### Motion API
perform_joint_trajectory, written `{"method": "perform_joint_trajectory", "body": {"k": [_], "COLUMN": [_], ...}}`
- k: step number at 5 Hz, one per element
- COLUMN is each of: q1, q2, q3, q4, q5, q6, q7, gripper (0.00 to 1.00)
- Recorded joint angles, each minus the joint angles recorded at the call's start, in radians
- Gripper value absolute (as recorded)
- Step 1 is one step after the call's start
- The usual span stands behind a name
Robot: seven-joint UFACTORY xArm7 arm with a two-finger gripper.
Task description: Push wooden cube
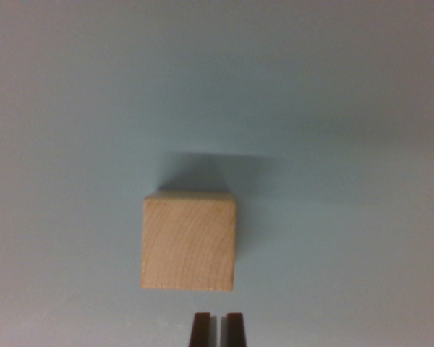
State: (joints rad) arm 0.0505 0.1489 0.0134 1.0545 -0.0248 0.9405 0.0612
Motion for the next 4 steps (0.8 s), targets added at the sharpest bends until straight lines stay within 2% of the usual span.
{"method": "perform_joint_trajectory", "body": {"k": [1, 2, 3, 4], "q1": [0.0023, 0.0023, 0.0044, 0.0044], "q2": [0.010, 0.010, 0.019, 0.019], "q3": [0.001, 0.001, 0.003, 0.003], "q4": [-0.040, -0.040, -0.077, -0.077], "q5": [0.0004, 0.0004, 0.0008, 0.0008], "q6": [-0.045, -0.045, -0.086, -0.086], "q7": [0.001, 0.001, 0.003, 0.003], "gripper": [0.00, 0.00, 0.00, 0.00]}}
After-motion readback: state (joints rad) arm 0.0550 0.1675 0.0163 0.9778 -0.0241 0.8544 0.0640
